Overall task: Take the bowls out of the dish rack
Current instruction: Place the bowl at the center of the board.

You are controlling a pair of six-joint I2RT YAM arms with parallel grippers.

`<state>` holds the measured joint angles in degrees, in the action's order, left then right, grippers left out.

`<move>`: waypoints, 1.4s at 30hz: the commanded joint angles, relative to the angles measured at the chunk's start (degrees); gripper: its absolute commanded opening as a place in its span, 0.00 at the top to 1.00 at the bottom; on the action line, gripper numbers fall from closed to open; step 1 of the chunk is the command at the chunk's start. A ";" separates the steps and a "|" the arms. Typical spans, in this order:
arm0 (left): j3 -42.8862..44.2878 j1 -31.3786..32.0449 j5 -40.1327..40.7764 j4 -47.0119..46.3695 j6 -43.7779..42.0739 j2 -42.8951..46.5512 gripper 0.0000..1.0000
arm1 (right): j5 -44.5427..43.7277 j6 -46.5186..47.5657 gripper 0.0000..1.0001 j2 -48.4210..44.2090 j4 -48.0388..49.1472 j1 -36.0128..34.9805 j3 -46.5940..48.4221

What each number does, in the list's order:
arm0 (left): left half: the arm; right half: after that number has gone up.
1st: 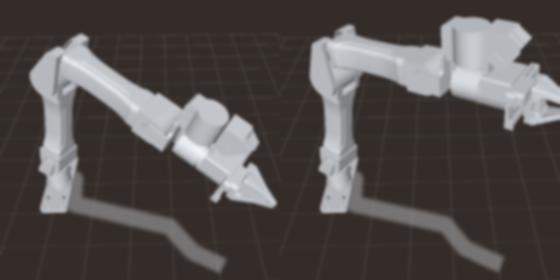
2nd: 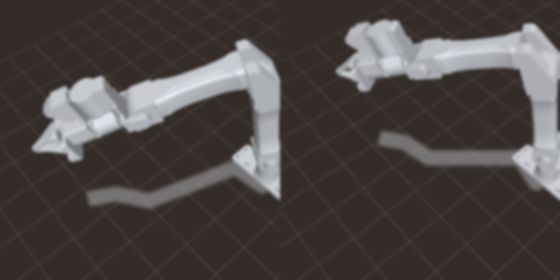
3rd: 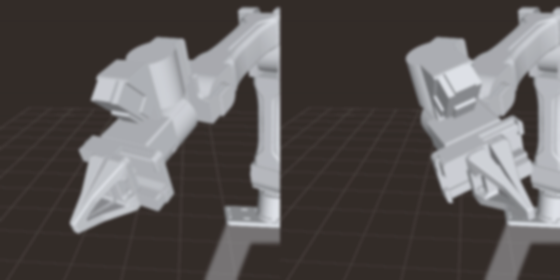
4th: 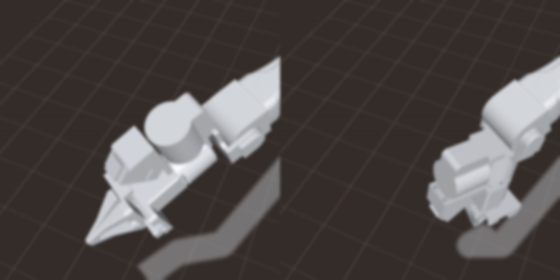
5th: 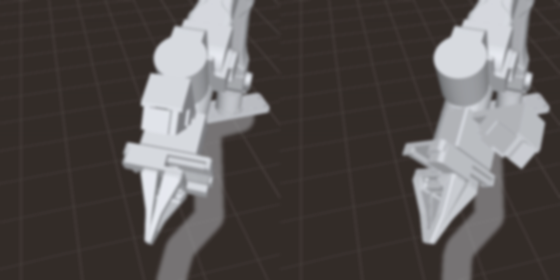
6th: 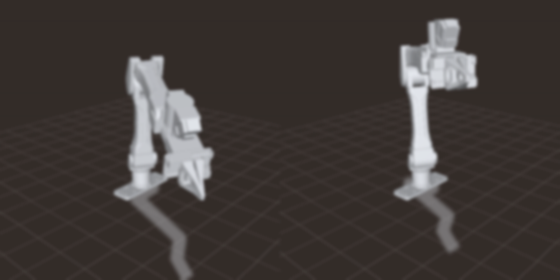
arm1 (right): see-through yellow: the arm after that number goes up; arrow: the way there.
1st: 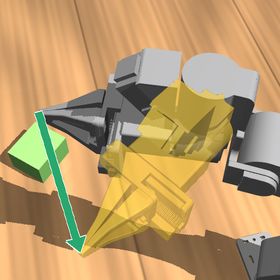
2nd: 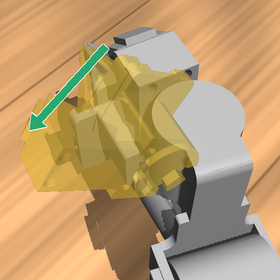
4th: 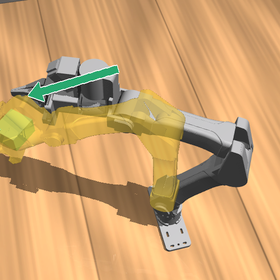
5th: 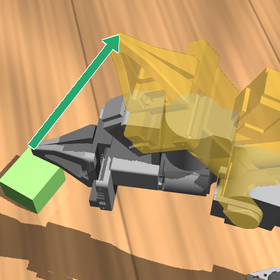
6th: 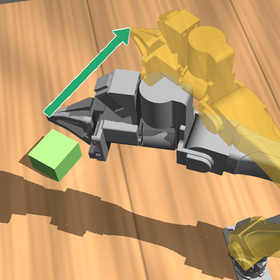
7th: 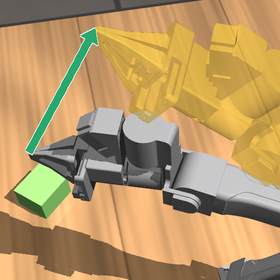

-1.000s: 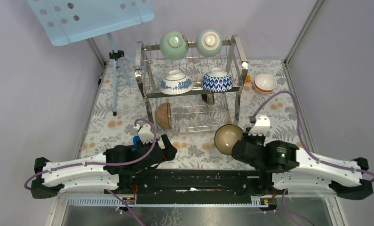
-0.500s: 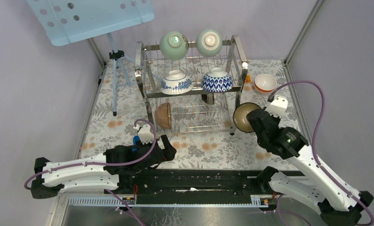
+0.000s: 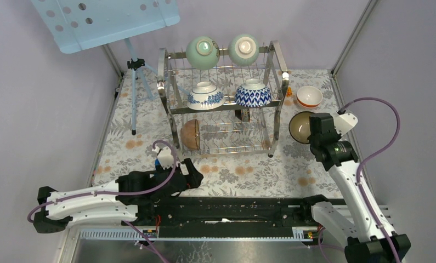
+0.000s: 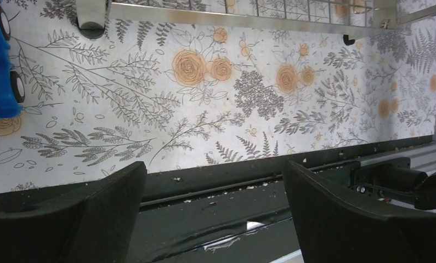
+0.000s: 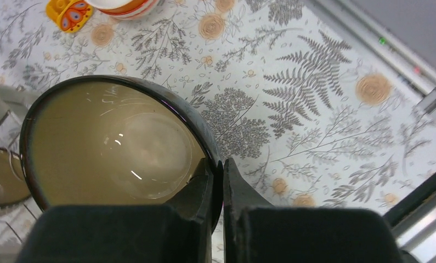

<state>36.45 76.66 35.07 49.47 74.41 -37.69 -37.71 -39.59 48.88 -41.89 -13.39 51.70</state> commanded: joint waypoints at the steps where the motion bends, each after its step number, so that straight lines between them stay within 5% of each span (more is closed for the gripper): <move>1: -1.95 0.07 -0.48 -1.47 0.01 2.02 0.01 | 3.71 -9.76 1.00 2.08 11.81 4.60 -2.04; 8: -5.03 0.07 0.36 -1.90 1.35 5.58 0.02 | 3.43 -14.54 1.00 8.32 19.44 11.20 -5.44; 17: -5.82 0.07 1.92 -3.89 0.95 3.42 0.02 | 19.02 -14.75 1.00 19.03 30.32 25.79 -10.57; 42: -5.95 0.09 3.21 -4.74 1.26 0.56 0.02 | 20.40 -15.36 1.00 32.52 33.60 26.92 -6.01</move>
<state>30.59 76.66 36.42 46.30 75.13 -37.58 -16.91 -54.89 80.55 -13.02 13.26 41.76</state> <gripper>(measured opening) 0.980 0.059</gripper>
